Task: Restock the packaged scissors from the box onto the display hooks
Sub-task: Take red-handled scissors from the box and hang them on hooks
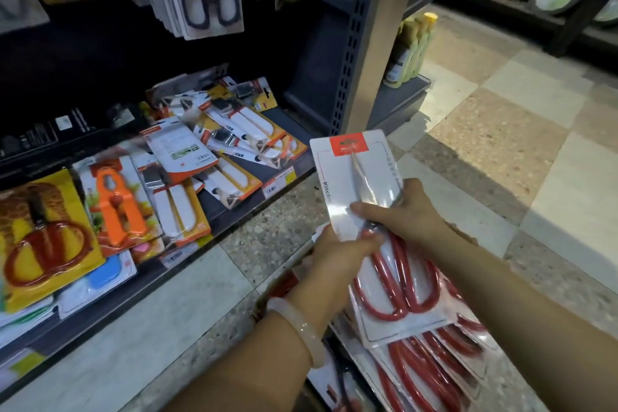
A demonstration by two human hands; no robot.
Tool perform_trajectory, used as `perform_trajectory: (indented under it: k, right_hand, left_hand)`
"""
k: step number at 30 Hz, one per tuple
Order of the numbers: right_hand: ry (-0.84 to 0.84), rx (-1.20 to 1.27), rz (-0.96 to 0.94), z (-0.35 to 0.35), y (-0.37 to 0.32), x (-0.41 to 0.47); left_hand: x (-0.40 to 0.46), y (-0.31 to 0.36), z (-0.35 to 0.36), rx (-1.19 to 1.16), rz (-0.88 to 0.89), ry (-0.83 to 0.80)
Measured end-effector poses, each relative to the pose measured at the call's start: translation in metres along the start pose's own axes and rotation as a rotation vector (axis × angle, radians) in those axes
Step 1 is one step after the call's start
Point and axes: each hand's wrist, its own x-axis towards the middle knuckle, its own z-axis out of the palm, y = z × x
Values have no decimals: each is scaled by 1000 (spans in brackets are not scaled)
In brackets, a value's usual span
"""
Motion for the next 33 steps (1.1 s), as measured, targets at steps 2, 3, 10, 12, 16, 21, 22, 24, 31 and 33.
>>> perform_trajectory:
  k: [2,3,10,12,16,21,22,24,31,33]
  right_hand:
    - [-66,79,-83,8,-21,-6]
    - [-135,99,-88,7,-31,-8]
    - [-207,-562,113,-50,16,3]
    - [-315,-775,242,-51,49,2]
    - [-264,-895,198,-46,75,3]
    - [-251,-962,186,-49,81,10]
    - [-258,-979,169,-49,84,12]
    - [-281,-1008,160,-49,84,14]
    - [-314,-1000,200,-51,61,-10]
    - [-311,-998,189,-51,58,-12]
  left_hand:
    - [-3,16,-18,1,51,72]
    - [-5,24,-28,-1,64,105]
    - [-15,53,-99,-79,82,225]
    - [-14,51,-103,-67,66,245]
    - [-9,43,-99,-53,36,242]
    - [-6,41,-96,-50,25,264]
    - [-6,42,-97,-43,30,264]
    - [-4,42,-98,-26,36,270]
    - [-6,37,-89,1,58,236]
    - [-7,36,-83,-10,57,212]
